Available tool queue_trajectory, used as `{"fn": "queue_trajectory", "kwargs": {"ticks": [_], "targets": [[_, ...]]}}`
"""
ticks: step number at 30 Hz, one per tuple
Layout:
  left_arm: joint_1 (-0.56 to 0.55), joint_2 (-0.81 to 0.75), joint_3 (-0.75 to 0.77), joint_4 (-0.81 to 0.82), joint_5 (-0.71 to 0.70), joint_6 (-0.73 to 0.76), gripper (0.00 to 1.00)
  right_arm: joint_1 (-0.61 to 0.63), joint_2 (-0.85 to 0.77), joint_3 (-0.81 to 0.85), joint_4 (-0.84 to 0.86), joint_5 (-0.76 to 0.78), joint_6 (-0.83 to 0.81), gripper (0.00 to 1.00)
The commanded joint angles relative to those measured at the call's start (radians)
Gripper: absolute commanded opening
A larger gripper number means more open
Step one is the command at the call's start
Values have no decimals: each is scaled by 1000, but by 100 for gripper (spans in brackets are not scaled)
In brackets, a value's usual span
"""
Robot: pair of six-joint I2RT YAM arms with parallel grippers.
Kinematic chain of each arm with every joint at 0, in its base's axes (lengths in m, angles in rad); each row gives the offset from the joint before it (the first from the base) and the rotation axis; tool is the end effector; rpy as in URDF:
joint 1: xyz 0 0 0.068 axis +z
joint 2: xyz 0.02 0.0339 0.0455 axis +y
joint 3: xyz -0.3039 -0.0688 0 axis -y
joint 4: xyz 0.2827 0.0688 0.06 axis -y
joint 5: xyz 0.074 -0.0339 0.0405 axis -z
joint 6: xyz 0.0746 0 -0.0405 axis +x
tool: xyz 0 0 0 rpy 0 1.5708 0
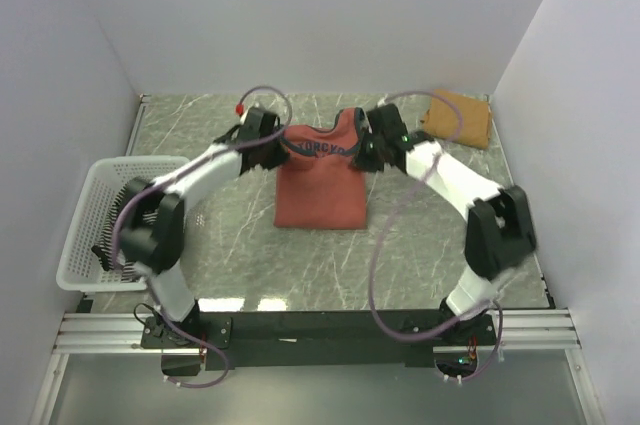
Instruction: Fold and stack the tank tops
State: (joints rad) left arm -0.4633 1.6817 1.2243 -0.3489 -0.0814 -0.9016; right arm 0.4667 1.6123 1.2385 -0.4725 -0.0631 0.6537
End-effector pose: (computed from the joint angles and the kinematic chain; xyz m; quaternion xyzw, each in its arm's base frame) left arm 0.3932 -0.1896 0.2374 -0.2164 0.9016 -0.2058 0.3130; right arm 0.3695 0.1914 0.2586 0.0761 0.9316 0.2132 0.2844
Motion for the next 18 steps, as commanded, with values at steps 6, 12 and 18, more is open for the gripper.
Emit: {"fn": "queue_trajectory", "kwargs": {"ticks": [6,12,18], "targets": [[118,224,175,188,129,69,59,-114,264,272,-17,-61,-117,59],[107,-24,-55,77,23,-6,57,-120,40,-32,40,-27,-86,60],[28,-220,-380,139,95,-59,66,-92,-179,-413,198,-130,29,60]]}}
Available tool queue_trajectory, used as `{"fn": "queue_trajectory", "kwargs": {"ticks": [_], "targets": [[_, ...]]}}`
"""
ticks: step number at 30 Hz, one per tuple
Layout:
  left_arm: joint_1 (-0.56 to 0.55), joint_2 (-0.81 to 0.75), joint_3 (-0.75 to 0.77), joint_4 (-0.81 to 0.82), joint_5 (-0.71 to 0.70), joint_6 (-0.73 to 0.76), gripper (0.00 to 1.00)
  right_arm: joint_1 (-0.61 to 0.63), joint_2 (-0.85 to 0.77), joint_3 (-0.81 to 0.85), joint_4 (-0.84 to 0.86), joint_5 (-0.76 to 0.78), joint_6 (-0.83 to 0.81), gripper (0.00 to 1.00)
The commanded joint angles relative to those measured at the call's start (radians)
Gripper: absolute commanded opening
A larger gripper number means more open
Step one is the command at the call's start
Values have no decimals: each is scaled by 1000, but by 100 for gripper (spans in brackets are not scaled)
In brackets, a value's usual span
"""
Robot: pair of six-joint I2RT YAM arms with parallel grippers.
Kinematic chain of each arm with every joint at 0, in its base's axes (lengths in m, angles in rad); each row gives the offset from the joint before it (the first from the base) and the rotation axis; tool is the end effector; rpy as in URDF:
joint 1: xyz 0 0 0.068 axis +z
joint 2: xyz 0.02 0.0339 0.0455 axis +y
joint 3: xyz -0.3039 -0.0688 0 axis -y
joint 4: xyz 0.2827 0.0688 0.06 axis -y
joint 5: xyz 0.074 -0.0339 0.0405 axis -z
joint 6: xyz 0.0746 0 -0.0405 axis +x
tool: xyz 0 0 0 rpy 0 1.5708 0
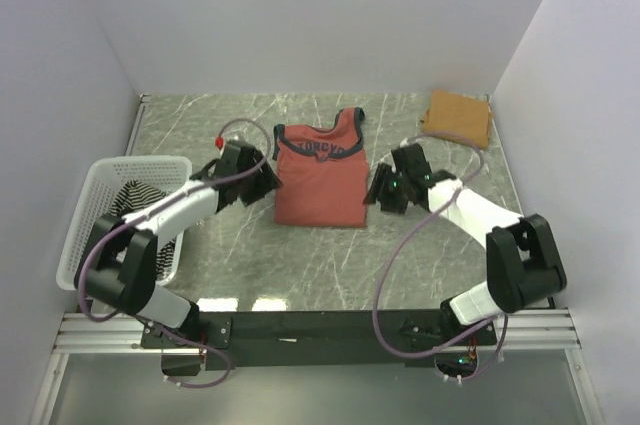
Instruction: Fold and stack the tank tops
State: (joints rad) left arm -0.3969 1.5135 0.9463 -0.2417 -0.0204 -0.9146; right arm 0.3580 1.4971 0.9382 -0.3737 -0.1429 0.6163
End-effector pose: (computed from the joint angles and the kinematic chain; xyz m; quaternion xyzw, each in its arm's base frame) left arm 0.3472 -0.1439 0.2081 -0.2413 0.8964 -0.2192 0.3004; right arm 0.3308 0.1351 0.1988 0.0998 0.9421 0.2064 0.2448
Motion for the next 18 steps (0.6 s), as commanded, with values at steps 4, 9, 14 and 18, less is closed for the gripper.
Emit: {"fn": "queue_trajectory", "kwargs": {"ticks": [4,9,14,18], "targets": [[-51,-102,-239,125,88,-98,69,39,-112,-199,173,-69,120,62],[-51,-98,-291,220,112,-147,69,44,-80,-242,272,-101,203,63],[-51,-92,-336,289,103,-200,67,44,-64,-303,372,-84,283,62],[-51,-53,-340,312,117,-213,59,45,-14,-305,404,-95,300,56]]}}
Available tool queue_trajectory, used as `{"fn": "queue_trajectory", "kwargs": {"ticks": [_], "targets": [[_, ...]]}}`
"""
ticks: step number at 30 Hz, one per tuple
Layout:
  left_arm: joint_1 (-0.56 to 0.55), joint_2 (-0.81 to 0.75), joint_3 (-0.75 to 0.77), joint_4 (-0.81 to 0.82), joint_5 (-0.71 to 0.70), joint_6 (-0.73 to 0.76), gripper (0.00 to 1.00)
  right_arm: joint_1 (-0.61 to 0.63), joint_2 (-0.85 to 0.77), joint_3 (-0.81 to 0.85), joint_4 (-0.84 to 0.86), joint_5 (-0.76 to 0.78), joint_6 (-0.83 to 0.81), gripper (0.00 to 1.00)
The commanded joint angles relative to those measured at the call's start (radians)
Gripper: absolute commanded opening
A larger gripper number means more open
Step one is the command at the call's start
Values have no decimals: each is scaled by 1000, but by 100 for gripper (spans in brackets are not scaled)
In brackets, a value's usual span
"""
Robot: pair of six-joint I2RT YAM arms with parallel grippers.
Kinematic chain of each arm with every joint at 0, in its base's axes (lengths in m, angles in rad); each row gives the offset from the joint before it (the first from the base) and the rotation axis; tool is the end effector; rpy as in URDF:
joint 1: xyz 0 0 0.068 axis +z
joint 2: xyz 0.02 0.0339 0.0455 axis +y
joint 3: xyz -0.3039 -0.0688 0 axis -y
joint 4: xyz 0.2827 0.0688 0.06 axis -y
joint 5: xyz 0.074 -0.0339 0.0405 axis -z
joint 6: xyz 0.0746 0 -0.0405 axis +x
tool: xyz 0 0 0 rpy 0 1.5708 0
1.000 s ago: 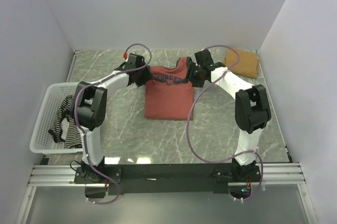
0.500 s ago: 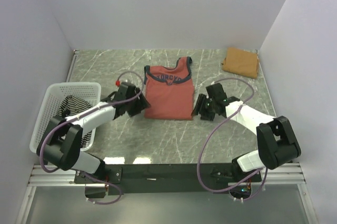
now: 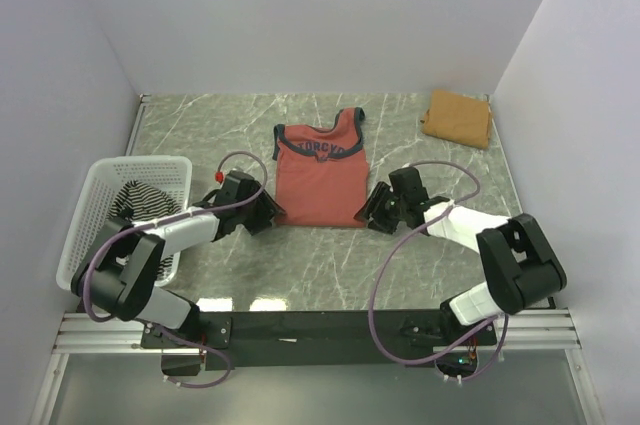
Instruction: Fold and stack the tank tops
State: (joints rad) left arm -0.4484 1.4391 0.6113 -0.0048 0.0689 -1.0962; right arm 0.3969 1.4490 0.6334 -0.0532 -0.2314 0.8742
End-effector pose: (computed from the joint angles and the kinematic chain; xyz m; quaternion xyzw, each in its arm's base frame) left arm 0.2820 -0.1414 0.1374 -0.2849 0.8876 -0.2746 0.2359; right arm 0.2841 0.1376 0.1385 0.1819 0.9157 0.2900 0.2105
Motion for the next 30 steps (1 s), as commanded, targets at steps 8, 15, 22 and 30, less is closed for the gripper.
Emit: {"fn": "queue_trajectory", "kwargs": {"ticks": [8,15,22,30], "targets": [[-52,104,73,-32,-15,1,17,10,97,37,56,12,3,23],[-101,-15,90,-268,0,44,1,13,-89,1,-183,-8,-130,5],[-257,-265,-47,-435,43,-79,1,190,-439,-240,-362,-31,-31,5],[-331,-437,-61,-570,45,-113,58,246,-735,-257,-594,62,36,51]]}}
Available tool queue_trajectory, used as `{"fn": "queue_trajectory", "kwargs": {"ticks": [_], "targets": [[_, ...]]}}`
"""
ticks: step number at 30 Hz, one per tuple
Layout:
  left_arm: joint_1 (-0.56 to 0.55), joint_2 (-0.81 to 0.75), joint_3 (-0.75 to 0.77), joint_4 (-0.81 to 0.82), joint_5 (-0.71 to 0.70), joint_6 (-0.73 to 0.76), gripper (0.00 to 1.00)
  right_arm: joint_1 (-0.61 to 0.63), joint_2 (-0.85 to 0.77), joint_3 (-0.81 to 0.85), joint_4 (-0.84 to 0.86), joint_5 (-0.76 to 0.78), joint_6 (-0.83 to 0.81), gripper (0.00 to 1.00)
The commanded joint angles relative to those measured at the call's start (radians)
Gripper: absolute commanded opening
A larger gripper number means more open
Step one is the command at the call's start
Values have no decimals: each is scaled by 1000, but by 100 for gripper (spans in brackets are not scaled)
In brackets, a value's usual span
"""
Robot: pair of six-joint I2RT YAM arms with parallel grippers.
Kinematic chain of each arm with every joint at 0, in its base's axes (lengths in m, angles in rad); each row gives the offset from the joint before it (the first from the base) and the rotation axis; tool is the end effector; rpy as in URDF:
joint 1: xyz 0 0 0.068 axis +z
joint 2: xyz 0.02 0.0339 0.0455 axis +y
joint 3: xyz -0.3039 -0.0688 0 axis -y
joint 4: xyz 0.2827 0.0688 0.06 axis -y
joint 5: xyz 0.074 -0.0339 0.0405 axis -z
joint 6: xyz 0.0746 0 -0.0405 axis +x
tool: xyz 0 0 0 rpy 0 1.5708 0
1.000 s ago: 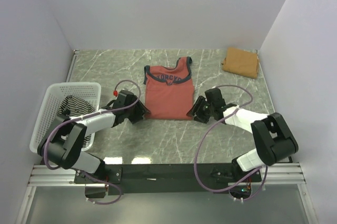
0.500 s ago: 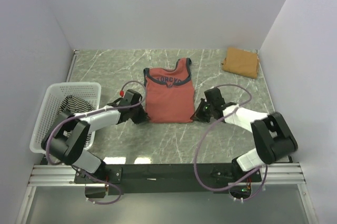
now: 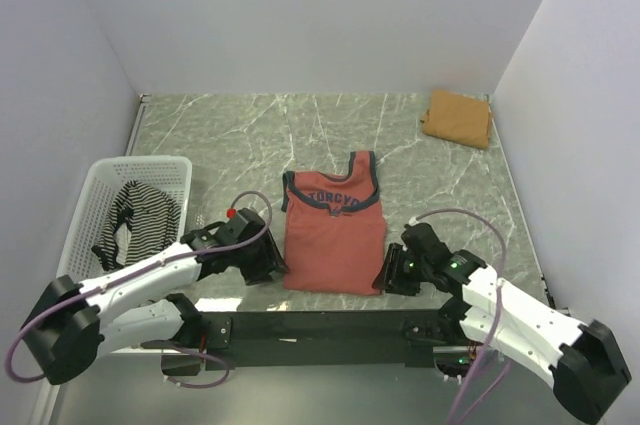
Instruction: Fold and stack the tank tops
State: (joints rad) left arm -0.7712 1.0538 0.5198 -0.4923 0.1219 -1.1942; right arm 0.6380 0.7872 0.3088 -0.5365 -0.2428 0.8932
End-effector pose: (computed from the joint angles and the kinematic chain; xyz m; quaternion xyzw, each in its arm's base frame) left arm 0.1517 -0.1601 0.1588 -0.1858 0.9434 -0.2559 0.1001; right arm 0.1189 0.1105 0.1275 0.0885 0.9510 0.2727 0.1157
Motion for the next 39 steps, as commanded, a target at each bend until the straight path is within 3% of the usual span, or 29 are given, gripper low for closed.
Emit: {"fn": "queue_trajectory", "kwargs": {"ticks": [1,2,5,6,8,14,19,25,39], "targets": [[-5,-70,57,-103,-52,5,62,5,-77,97,-115,88,10,56],[3,-72,86,-123,-91,18,63,3,-72,130,-114,117,3,61],[129,-14,209,-105,-119,96,61,-9,50,275,-48,157,-72,62],[223,12,250,-77,-114,113,60,-20,145,356,-25,157,-94,62],[336,112,319,29,-67,153,58,-79,283,438,41,174,-155,61],[481,440,518,262,48,124,58,-349,596,708,155,166,-263,61],[506,679,649,268,100,68,56,-452,805,909,149,59,-284,62],[503,822,727,347,166,21,54,-486,969,1006,155,-3,-286,62],[483,908,727,397,182,-8,50,-512,1152,1093,196,-82,-221,61]]}}
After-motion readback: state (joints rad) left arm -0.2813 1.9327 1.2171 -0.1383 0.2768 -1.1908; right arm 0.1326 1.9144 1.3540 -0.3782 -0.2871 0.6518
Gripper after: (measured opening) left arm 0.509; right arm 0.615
